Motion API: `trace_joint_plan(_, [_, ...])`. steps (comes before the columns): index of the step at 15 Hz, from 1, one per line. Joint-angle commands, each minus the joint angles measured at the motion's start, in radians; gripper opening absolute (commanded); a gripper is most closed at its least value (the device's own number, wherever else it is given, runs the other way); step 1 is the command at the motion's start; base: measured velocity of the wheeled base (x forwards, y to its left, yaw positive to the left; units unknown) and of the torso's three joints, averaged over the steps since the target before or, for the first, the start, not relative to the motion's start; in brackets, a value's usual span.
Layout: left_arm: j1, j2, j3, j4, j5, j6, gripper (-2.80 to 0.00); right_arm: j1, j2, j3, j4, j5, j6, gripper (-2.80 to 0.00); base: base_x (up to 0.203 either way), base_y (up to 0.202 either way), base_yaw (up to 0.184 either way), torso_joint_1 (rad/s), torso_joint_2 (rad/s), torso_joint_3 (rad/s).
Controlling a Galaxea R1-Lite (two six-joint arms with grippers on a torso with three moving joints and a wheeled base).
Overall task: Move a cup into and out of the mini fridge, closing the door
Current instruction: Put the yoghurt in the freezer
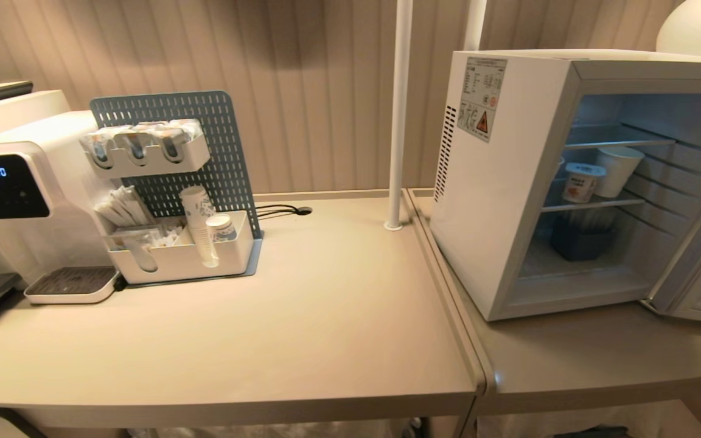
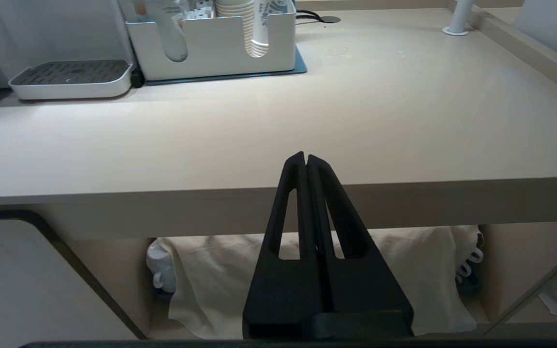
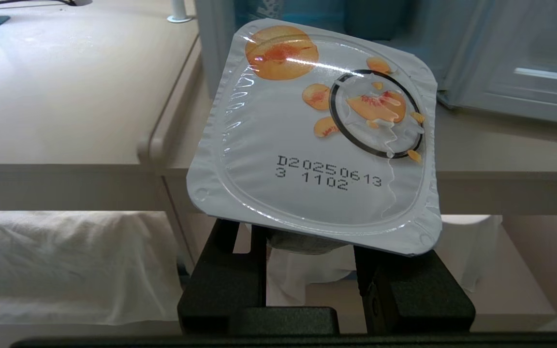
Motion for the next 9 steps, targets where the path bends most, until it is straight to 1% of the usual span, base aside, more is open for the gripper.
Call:
trace_joint_plan(1, [0.000,0.001,0.000,0.000,0.000,0.000,-2.80,0.000,0.001,0.000,0.001,0.001,-0.001,-2.80,0.000,-0.192,-0.002,0.002,-0.01,0.002])
trace_joint_plan(7, [0.000,0.001,0.000,0.000,0.000,-0.005,-2.80,0.000,0.001,0.002,-0.001,0.001,0.001,-2.80,0.000,-0.186,-0.001,0.003,0.00,0.002])
trace_joint_plan(8, [0.000,0.001,0.000,0.000,0.000,-0.005,-2.80,0.000,0.000,0.003,-0.002,-0.001,0.008,-2.80,0.000,-0.088,-0.009,0.002,0.01,0.000])
trace_joint_plan(9, [0.000,0.001,0.000,0.000,0.000,-0.005,-2.80,0.000,0.000,0.002,-0.016,-0.001,0.026,-2.80,0.000,0.000,0.000,0.000,0.00,0.000])
